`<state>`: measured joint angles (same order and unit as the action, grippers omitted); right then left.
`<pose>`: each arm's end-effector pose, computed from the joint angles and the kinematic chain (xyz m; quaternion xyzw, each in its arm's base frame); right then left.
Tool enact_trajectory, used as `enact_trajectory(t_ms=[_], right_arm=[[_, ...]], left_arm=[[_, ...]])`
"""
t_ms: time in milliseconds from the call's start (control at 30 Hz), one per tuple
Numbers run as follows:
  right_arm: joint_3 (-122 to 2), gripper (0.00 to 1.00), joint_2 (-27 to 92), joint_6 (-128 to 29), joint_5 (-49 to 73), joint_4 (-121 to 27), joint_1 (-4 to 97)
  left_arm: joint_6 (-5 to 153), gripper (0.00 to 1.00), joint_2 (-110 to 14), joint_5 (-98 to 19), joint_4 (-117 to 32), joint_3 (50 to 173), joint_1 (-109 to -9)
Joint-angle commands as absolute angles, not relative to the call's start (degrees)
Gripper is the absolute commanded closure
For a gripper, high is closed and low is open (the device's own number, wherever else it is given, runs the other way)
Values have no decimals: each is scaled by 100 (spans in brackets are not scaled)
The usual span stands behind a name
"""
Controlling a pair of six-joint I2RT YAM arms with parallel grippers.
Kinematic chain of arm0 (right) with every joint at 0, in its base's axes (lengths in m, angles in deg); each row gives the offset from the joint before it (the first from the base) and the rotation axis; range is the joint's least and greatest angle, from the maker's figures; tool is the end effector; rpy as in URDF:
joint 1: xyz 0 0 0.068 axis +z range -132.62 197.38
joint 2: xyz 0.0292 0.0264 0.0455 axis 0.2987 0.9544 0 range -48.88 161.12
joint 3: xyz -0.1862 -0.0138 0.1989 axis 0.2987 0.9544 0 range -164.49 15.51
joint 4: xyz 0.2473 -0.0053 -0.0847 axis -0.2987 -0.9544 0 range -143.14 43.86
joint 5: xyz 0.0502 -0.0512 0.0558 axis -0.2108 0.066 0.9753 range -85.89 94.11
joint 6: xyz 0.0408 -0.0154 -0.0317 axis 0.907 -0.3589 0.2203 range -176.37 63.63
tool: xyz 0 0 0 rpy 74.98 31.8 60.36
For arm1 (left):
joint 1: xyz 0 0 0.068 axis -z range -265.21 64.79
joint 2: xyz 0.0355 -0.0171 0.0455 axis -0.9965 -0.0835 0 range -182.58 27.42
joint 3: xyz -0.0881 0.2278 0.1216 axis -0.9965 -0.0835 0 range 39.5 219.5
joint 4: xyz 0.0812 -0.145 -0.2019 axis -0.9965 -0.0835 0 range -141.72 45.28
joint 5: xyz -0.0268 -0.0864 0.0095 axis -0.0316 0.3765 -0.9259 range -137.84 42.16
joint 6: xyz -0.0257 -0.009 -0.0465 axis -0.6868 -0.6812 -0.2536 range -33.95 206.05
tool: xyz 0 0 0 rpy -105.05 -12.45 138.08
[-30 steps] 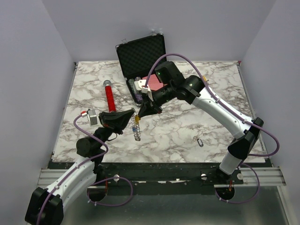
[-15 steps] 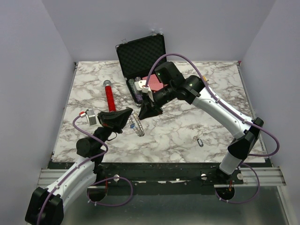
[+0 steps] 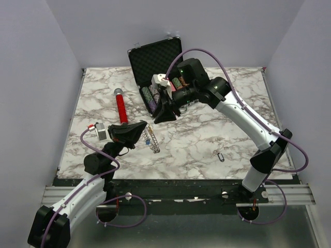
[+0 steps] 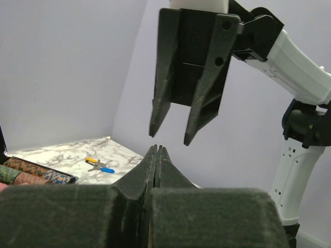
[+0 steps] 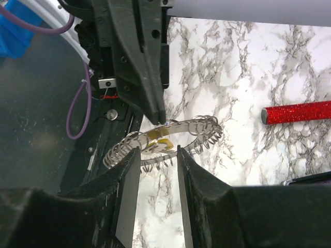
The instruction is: Put the keys on the keyring
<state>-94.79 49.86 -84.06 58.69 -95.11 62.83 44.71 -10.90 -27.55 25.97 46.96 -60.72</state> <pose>0.2341 0.2792 0.4247 -0.6378 0.5189 0.4669 0.3254 0.1191 -0.0677 0.2719 0.0967 0.4362 -0.5471 0.7078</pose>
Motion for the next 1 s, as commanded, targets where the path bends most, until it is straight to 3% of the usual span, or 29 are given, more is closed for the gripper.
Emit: enact_trajectory(t_ms=[0,367,967], right_arm=[[-9392,57,5157,-7721,6088,-9079,6255],[-9260,66,5289,-7536,6370,-8929,6264],[-9049,68,5254,-7606,6598,-8964,6264]], left_arm=[[4492,100,-1142,-2429,3227,4644,-6069],[4422,100,-1204,-2306,3411,4670,-6069],[4351,100,-1248,-2350,3535,4662,-6069]])
